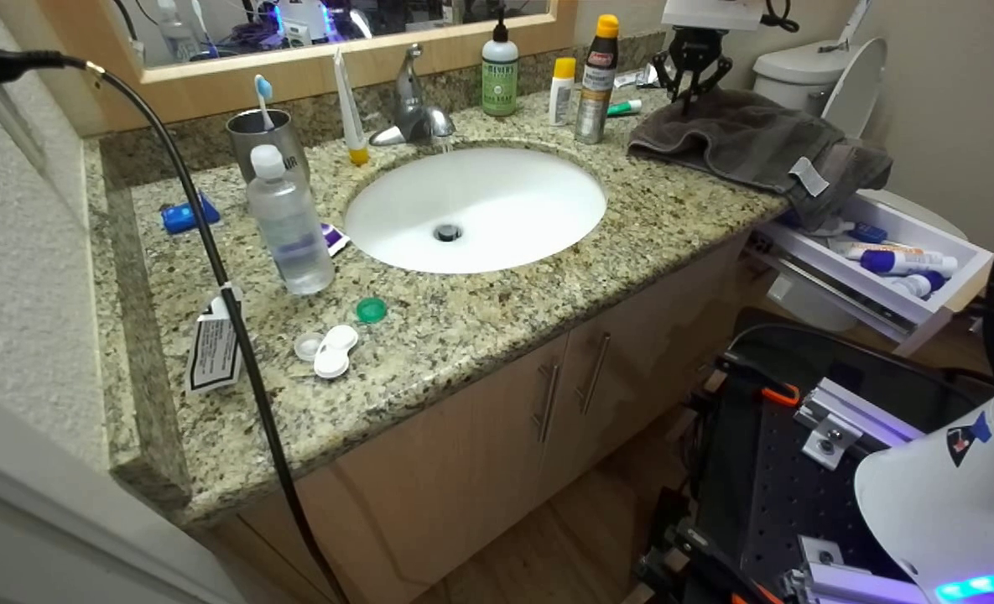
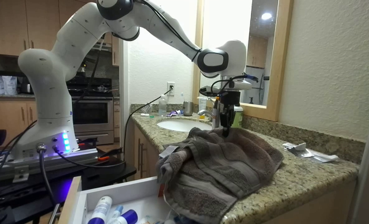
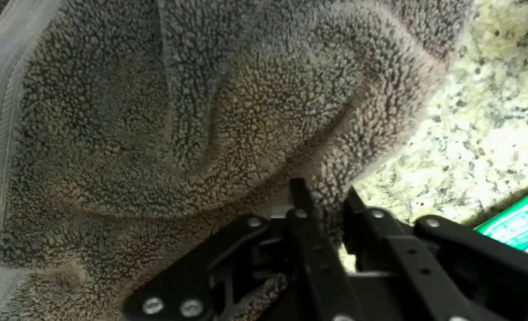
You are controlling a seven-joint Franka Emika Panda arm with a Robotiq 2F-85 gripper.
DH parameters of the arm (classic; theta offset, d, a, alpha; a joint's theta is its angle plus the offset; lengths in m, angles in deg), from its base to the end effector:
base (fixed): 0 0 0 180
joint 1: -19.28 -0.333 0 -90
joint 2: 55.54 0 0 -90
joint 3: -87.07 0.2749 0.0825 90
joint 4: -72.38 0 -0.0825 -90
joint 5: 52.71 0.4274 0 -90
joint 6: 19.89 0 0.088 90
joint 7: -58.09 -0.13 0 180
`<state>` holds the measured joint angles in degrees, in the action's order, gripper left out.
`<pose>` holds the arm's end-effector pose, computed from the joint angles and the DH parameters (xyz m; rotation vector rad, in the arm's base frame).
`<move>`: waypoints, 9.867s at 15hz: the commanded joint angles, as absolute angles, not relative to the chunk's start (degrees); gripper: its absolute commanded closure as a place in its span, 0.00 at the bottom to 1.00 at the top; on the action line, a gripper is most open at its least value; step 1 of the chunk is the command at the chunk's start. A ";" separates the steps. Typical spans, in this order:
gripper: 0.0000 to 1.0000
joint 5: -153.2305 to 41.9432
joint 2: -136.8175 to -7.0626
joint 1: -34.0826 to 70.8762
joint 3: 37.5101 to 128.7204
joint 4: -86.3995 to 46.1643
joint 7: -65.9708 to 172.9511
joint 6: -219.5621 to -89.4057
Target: Move the two bottles with yellow tops forward then use the towel to wipe the counter
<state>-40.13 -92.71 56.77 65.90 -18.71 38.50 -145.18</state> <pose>0.3929 -0.5864 0.1932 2.3480 -2.0288 -0.0257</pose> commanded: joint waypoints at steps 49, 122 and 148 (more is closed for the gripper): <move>0.99 -53.16 -55.46 29.69 75.20 -53.89 89.11 -125.29; 0.99 -41.74 -61.01 35.75 68.72 -61.38 101.63 -154.57; 0.99 -38.37 -104.47 71.22 67.91 1.87 57.94 -139.20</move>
